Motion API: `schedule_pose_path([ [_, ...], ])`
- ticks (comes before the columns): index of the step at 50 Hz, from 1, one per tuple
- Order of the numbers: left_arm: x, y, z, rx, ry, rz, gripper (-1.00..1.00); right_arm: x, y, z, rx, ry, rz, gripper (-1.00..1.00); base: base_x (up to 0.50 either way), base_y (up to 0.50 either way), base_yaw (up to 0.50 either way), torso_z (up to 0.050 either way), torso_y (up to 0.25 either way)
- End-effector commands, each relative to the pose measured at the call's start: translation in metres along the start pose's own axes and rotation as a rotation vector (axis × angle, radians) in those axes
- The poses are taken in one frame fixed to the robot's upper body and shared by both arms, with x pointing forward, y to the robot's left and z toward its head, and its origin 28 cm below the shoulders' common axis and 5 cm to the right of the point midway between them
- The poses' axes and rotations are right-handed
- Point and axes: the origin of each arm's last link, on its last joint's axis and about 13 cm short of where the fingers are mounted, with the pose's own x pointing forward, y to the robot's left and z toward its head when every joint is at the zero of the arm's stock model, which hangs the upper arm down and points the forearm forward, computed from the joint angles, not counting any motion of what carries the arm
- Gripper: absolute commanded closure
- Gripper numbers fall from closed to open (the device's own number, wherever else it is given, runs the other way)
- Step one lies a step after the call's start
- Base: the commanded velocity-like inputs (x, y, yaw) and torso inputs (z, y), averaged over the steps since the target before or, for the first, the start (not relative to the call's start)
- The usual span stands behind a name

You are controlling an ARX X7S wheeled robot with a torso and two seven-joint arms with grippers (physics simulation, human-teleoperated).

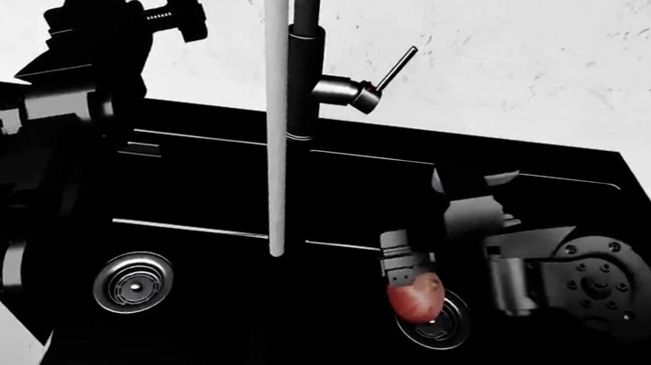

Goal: Pick the bell peppers and zucchinis from the sink and place them in one bowl. Place the pomegranate in the other bowl. Then turn off the sink faucet.

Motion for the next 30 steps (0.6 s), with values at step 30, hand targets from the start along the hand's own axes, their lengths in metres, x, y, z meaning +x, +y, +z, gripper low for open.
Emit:
schedule_pose_path([
  [30, 0.000, -0.001, -0.004, 0.003, 0.007, -0.005, -1.00, 0.042, -0.002, -0.022, 0.024, 0.050, 0.017, -1.00, 0.00, 0.00, 0.00, 0.000, 0.000],
])
